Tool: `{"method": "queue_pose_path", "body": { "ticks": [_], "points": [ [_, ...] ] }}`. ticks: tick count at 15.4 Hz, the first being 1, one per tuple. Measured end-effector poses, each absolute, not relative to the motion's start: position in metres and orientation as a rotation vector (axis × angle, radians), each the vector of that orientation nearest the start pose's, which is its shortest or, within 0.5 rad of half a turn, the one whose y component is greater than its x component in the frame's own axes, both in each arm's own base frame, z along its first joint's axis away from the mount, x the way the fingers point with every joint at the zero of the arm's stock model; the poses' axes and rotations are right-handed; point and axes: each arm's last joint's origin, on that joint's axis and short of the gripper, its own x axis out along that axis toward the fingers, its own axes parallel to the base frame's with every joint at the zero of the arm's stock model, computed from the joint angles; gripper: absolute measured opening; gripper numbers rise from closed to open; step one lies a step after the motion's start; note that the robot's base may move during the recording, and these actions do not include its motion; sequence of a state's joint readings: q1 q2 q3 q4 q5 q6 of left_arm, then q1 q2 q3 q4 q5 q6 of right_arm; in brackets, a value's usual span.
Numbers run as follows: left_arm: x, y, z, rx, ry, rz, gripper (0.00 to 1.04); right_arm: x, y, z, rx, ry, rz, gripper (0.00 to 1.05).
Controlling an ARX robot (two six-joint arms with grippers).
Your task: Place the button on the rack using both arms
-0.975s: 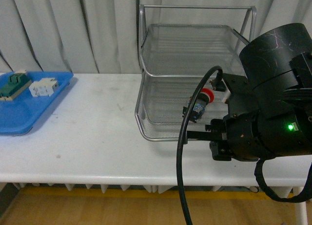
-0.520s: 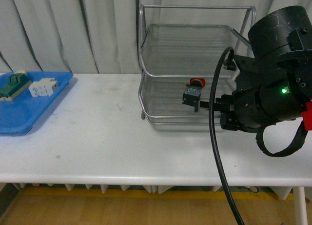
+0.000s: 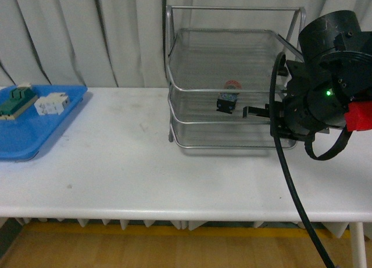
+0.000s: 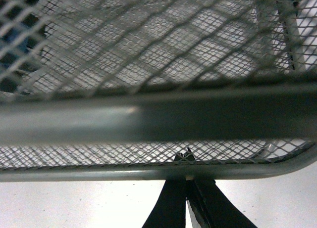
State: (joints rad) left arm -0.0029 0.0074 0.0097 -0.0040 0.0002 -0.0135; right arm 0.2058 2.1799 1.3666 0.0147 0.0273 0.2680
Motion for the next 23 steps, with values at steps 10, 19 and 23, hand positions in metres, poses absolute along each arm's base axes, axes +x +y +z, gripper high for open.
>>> {"method": "queue_pose_path", "body": {
  "ticks": [10, 19, 23],
  "points": [
    [0.098, 0.0, 0.166, -0.013, 0.001, -0.003, 0.98, 0.39, 0.077, 0.137, 0.256, 0.731, 0.15, 0.02],
    [0.098, 0.0, 0.166, -0.014, 0.002, -0.001, 0.98, 0.193, -0.003, 0.198, 0.093, 0.093, -0.026, 0.02],
    [0.098, 0.0, 0.166, -0.013, 0.001, -0.002, 0.98, 0.142, 0.0, 0.188, 0.007, 0.022, 0.0, 0.02]
  ]
}}
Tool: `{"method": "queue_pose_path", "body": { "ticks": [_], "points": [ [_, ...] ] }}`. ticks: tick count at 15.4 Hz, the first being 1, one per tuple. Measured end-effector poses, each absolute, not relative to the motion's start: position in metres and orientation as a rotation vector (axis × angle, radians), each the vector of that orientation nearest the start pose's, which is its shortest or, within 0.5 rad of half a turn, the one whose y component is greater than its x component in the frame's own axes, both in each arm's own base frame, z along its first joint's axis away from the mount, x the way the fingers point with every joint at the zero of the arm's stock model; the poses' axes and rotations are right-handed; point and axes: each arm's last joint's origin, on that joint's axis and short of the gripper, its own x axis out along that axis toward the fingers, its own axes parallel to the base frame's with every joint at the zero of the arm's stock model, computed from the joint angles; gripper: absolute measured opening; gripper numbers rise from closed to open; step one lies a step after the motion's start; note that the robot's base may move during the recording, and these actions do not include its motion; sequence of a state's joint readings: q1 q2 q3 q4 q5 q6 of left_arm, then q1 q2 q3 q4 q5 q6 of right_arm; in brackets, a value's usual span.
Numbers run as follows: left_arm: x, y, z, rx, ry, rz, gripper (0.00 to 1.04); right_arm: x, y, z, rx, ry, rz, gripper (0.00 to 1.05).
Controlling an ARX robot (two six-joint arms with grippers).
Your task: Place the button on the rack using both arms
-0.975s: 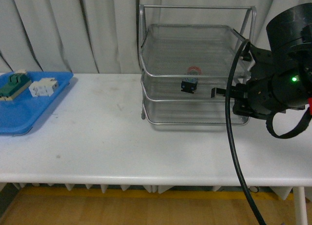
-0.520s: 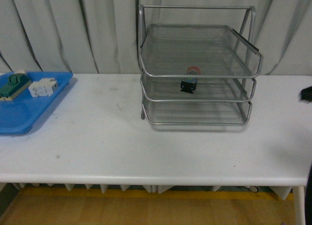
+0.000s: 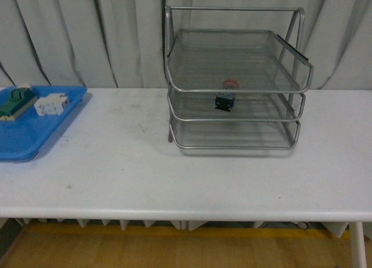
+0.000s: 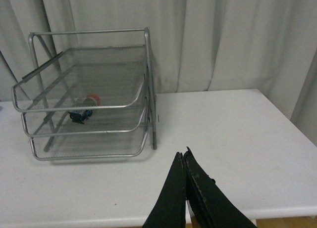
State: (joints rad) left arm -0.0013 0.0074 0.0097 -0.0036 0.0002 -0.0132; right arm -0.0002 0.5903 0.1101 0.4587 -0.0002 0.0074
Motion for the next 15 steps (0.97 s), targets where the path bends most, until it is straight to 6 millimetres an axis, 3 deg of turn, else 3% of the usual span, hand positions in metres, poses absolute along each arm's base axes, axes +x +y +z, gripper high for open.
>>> {"method": "queue_pose_path", "body": {
  "ticks": [15],
  "points": [
    [0.098, 0.0, 0.166, -0.013, 0.001, -0.001, 0.98, 0.113, 0.0, 0.17, 0.006, -0.01, 0.0, 0.02]
  ]
}}
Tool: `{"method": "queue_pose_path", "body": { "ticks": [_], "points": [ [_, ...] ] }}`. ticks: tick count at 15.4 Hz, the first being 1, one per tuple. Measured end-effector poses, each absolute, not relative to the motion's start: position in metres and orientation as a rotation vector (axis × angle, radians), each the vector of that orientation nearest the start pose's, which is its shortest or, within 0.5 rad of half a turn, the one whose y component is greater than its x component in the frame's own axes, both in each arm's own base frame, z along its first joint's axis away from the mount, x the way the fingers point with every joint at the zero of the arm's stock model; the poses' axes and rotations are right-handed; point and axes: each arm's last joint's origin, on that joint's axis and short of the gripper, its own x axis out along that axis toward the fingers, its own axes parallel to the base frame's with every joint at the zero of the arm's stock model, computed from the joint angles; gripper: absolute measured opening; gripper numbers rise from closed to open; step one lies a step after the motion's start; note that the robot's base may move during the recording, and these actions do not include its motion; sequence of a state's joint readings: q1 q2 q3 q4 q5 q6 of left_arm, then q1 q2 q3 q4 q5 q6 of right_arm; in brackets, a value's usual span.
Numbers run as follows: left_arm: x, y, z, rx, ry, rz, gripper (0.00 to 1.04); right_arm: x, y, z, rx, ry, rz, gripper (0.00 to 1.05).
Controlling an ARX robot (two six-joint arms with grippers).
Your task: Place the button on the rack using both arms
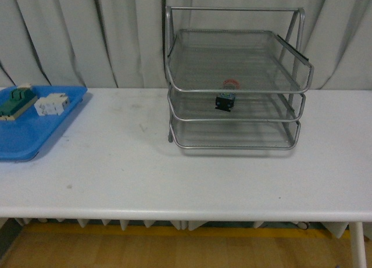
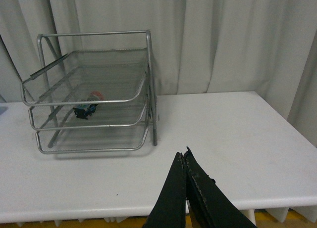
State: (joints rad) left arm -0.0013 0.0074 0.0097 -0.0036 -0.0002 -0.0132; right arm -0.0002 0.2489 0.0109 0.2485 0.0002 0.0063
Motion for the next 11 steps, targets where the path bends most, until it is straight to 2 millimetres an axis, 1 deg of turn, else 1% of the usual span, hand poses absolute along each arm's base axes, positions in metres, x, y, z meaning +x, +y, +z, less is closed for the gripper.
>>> {"method": "queue_pose_path", "body": {
  "ticks": [3, 4, 5, 6, 9, 11],
  "points": [
    [0.098, 0.0, 0.166, -0.013, 0.001, -0.001, 0.98, 0.108, 0.0, 0.17, 0.006, -0.012, 0.0, 0.02],
    [0.098, 0.0, 0.166, -0.013, 0.001, -0.001, 0.98, 0.104, 0.0, 0.166, 0.006, 0.026, -0.001, 0.02],
    [0.098, 0.0, 0.166, -0.013, 0.001, 0.0, 0.98, 0.098, 0.0, 0.167, 0.006, -0.001, 0.0, 0.02],
    [0.098, 0.0, 0.166, -0.013, 0.001, -0.002, 0.98, 0.097, 0.0, 0.169, 0.006, -0.016, -0.001, 0.02],
    [0.098, 0.0, 0.166, -0.013, 0.001, -0.001, 0.98, 0.097, 0.0, 0.167, 0.006, -0.004, 0.0, 0.02],
    [0.098, 0.0, 0.166, -0.013, 0.001, -0.001, 0.98, 0.097, 0.0, 0.167, 0.006, -0.004, 0.0, 0.27]
  ]
}}
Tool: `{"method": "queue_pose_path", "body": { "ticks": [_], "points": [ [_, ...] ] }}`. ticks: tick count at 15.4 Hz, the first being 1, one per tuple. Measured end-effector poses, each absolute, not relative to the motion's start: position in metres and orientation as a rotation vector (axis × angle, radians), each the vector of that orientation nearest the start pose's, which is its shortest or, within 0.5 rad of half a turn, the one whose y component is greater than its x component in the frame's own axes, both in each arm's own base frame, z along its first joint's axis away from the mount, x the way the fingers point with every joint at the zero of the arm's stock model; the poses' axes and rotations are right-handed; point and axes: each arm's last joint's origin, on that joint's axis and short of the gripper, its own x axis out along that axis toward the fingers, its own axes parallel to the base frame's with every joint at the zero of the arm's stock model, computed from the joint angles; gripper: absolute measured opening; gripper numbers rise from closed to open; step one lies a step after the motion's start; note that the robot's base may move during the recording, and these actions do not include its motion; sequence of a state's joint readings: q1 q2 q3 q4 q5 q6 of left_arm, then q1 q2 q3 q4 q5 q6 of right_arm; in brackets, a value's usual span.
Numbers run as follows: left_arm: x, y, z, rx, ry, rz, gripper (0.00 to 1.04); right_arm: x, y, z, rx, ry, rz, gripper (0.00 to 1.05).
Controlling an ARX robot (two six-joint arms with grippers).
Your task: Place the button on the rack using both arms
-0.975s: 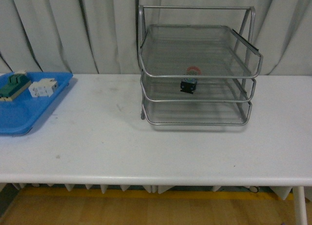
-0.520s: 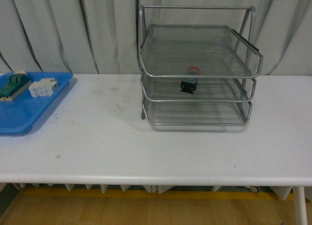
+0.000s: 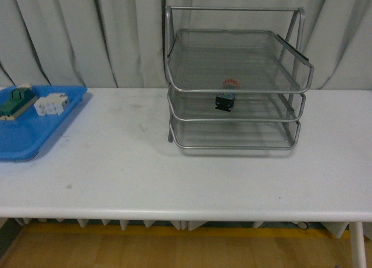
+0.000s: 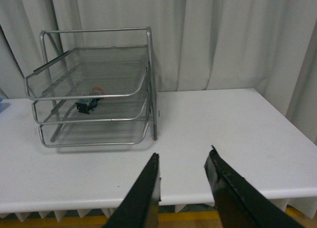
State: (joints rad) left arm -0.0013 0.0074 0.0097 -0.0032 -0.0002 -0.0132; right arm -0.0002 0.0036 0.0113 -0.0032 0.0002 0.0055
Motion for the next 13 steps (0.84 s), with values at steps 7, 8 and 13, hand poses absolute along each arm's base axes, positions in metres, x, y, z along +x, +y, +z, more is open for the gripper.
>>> {"method": "queue_pose_path", "body": {
  "ticks": [7, 8, 13],
  "points": [
    [0.0976, -0.0001, 0.1659, -0.013, 0.001, -0.001, 0.98, 0.0972, 0.0, 0.1667, 0.006, -0.004, 0.0, 0.97],
    [0.0976, -0.0001, 0.1659, -0.013, 0.001, -0.001, 0.98, 0.0972, 0.0, 0.1667, 0.006, -0.004, 0.0, 0.98],
    [0.0976, -0.0001, 0.1659, -0.013, 0.001, -0.001, 0.98, 0.0972, 0.0, 0.1667, 0.006, -0.004, 0.0, 0.98]
  ]
}}
